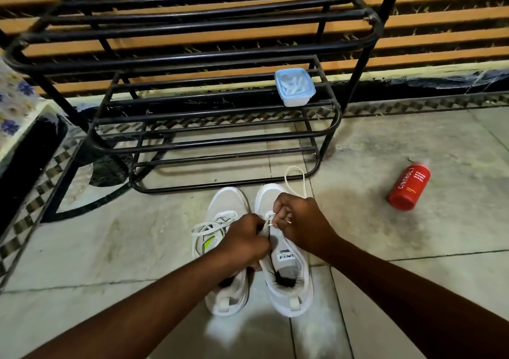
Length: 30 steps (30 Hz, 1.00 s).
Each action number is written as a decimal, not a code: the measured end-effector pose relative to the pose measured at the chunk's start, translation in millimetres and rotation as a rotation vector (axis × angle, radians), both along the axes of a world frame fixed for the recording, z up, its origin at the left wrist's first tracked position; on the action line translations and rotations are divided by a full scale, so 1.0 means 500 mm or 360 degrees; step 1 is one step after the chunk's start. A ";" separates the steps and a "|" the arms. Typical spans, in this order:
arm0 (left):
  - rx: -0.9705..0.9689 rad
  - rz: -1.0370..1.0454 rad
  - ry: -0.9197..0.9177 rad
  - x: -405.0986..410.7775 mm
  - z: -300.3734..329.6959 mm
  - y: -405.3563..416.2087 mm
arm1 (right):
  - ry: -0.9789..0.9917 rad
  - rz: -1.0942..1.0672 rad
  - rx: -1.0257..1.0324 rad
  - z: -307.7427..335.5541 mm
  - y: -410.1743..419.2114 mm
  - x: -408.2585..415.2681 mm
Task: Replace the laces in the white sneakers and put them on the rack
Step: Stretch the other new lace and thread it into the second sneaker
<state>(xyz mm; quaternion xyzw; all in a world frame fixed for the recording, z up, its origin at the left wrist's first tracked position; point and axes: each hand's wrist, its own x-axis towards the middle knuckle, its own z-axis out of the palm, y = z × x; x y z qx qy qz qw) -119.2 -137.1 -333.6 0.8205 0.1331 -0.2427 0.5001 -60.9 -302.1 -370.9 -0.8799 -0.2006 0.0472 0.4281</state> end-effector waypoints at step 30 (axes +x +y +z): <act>0.0295 -0.0356 -0.0224 0.010 -0.010 -0.013 | 0.0034 -0.0078 0.0049 -0.022 -0.019 0.007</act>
